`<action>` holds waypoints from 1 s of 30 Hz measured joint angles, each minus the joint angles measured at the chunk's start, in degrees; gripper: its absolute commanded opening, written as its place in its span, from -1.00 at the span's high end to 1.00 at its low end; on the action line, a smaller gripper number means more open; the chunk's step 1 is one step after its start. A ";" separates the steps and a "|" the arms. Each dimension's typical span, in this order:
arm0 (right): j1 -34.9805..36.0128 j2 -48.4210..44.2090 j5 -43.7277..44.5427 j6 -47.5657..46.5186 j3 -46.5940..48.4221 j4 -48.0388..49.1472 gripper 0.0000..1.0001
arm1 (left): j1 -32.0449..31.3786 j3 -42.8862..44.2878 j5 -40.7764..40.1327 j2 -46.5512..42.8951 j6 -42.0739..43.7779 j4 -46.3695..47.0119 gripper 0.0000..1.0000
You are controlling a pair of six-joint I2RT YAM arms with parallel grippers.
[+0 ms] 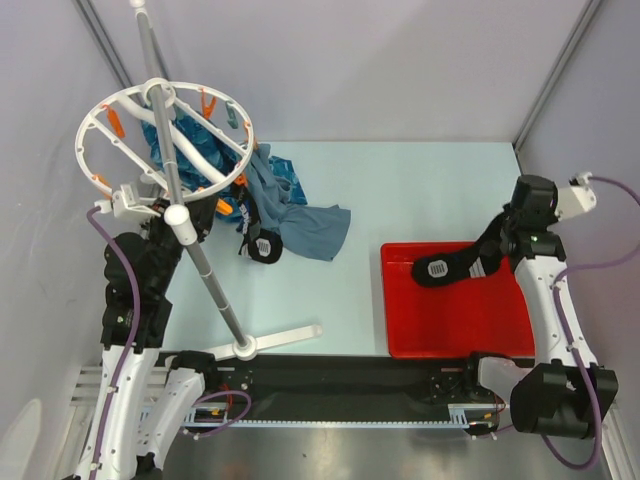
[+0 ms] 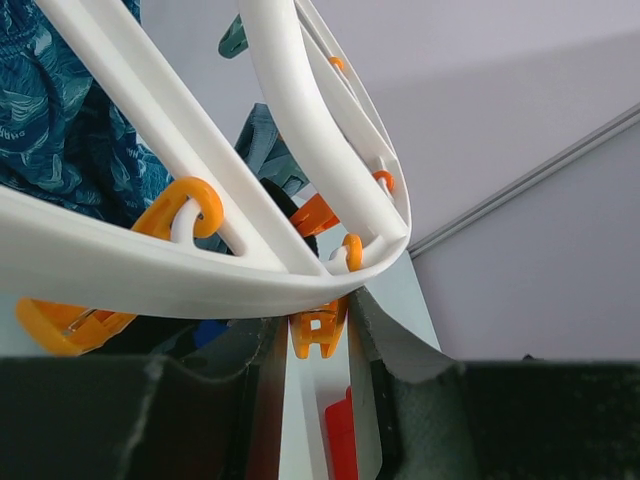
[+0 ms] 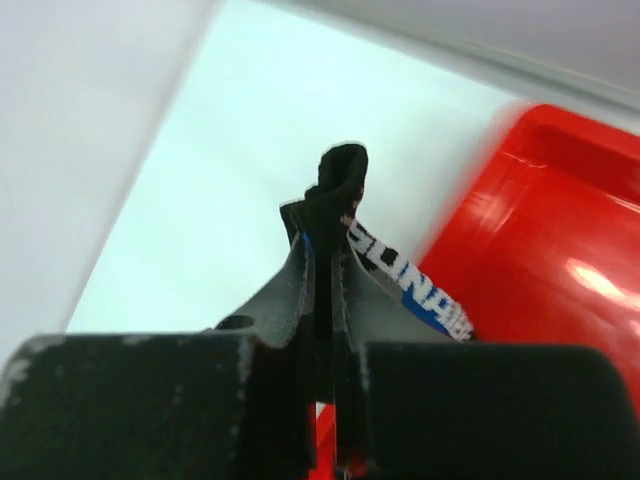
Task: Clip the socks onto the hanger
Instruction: Pick up the sock from the bin, then clamp the sock onto the hanger.
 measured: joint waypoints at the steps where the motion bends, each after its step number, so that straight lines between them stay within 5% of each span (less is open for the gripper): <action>1: 0.46 0.00 -2.91 -3.06 0.35 2.05 1.00 | 0.00 0.00 -0.02 -0.07 -0.02 0.00 1.00; 7: 5.22 3.50 -30.95 -19.78 6.10 9.62 1.00 | 0.00 0.00 0.00 -0.20 -0.02 -0.11 1.00; 17: 27.52 12.35 -67.87 -41.62 28.94 6.38 1.00 | 0.00 1.22 -0.02 0.00 -0.07 -2.16 1.00; 23: 37.97 12.87 -78.51 -58.84 36.39 0.07 1.00 | 0.00 1.22 0.00 -0.44 -0.52 -2.38 1.00; 30: 43.74 16.22 -85.29 -65.57 34.34 1.07 1.00 | -0.02 1.44 0.28 -0.44 -1.40 -2.49 1.00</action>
